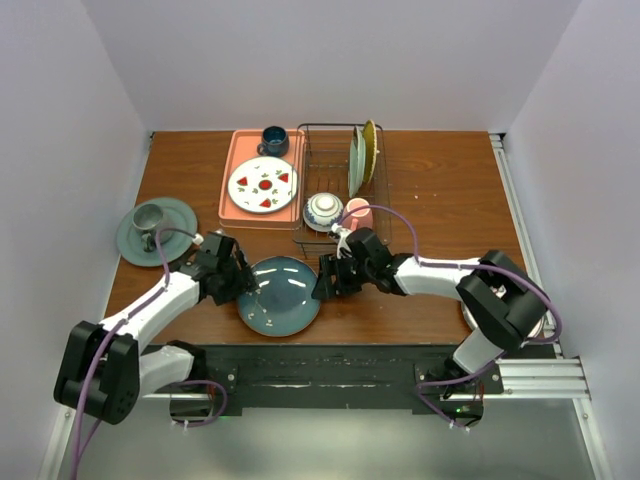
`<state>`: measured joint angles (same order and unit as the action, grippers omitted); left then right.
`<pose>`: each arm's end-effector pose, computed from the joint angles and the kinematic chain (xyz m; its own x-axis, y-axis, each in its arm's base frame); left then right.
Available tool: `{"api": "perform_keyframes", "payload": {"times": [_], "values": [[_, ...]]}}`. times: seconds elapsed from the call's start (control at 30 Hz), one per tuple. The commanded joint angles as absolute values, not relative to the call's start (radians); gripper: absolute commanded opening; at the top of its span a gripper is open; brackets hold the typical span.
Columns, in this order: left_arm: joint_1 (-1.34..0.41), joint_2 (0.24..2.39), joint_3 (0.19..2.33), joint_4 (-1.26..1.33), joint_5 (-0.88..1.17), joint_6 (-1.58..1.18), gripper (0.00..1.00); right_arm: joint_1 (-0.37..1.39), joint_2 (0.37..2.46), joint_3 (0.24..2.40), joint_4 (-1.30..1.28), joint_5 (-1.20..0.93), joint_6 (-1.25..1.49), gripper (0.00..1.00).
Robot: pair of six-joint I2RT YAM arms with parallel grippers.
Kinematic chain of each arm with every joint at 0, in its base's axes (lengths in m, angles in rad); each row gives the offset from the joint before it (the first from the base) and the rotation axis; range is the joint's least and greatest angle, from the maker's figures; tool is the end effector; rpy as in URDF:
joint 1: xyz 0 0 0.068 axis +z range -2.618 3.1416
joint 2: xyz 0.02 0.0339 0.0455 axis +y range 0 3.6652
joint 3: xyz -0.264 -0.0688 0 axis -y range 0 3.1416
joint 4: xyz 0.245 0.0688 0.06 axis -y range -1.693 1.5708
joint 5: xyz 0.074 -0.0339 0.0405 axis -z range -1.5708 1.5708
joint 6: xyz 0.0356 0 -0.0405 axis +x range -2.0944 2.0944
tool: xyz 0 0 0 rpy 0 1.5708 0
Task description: Load the mixed dishes into the dish rack
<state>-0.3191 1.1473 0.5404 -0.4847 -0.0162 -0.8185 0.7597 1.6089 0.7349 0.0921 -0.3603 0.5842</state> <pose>0.1877 -0.0614 0.1665 -0.7996 -0.5047 -0.3255 -0.4057 0.8536 -0.3268 0.2157 0.2222 0.1523 -0.8816 -0.1256 -0.4549 -0.4071 0.6899 0.5986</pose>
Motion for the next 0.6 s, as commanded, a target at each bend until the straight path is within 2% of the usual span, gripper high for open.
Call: {"api": "perform_keyframes", "payload": {"times": [0.0, 0.1, 0.43, 0.47, 0.57], "values": [[-0.319, 1.131, 0.500, -0.451, 0.038, -0.856, 0.60, 0.785, 1.637, 0.704, 0.253, -0.339, 0.650, 0.67], [-0.318, 1.106, 0.468, -0.453, 0.069, -0.880, 0.52, 0.813, 1.658, 0.689, 0.290, -0.315, 0.678, 0.58], [-0.319, 1.025, 0.422, -0.482, 0.103, -0.887, 0.46, 0.850, 1.681, 0.603, 0.396, -0.278, 0.762, 0.31], [-0.319, 1.023, 0.419, -0.482, 0.104, -0.885, 0.46, 0.851, 1.689, 0.604, 0.399, -0.279, 0.767, 0.26], [-0.319, 1.023, 0.422, -0.480, 0.114, -0.881, 0.46, 0.853, 1.701, 0.611, 0.396, -0.285, 0.775, 0.03]]}}
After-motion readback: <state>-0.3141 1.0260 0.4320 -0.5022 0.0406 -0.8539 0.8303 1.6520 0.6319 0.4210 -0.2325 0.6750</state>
